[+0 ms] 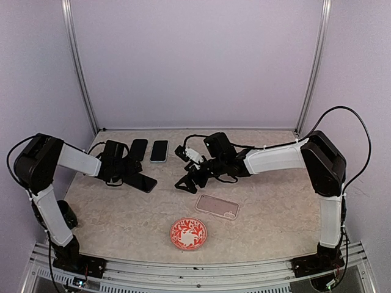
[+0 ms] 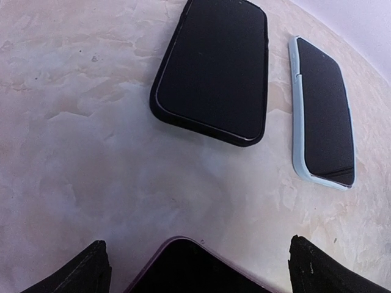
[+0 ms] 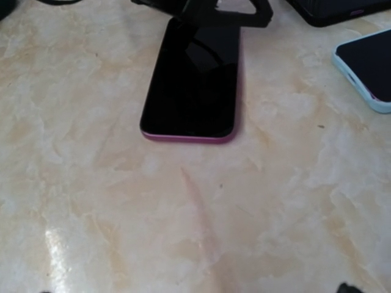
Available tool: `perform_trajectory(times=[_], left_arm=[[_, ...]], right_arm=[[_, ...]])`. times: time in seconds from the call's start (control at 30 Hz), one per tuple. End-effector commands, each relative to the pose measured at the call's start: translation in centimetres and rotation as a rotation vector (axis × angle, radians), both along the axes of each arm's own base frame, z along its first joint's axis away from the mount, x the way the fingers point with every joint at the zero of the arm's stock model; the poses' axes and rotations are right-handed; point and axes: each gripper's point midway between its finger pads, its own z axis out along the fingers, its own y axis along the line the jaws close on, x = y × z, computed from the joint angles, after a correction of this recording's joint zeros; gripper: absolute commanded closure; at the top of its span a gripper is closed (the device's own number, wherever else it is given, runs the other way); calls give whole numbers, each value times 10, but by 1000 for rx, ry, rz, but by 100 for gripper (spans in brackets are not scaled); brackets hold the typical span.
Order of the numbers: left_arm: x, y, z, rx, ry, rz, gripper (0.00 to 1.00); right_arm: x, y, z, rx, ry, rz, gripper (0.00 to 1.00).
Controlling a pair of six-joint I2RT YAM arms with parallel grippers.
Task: Put the phone into the phone case
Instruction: Move the phone to the center of the board.
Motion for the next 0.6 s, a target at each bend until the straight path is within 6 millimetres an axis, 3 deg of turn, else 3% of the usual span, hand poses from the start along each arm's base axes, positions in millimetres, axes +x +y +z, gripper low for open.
perform_trajectory(times=[0.0, 0.3, 0.57], left_arm=[[-16, -21, -10, -34, 40, -73, 1], [-42, -56, -18, -38, 75, -140, 1], [-60, -69, -25, -75, 99, -150, 1]], right_arm=[[-6, 2, -5, -24, -17, 26, 0], [-4, -5, -13, -88, -39, 30, 0], [-8, -17, -28, -163, -32, 30, 0]])
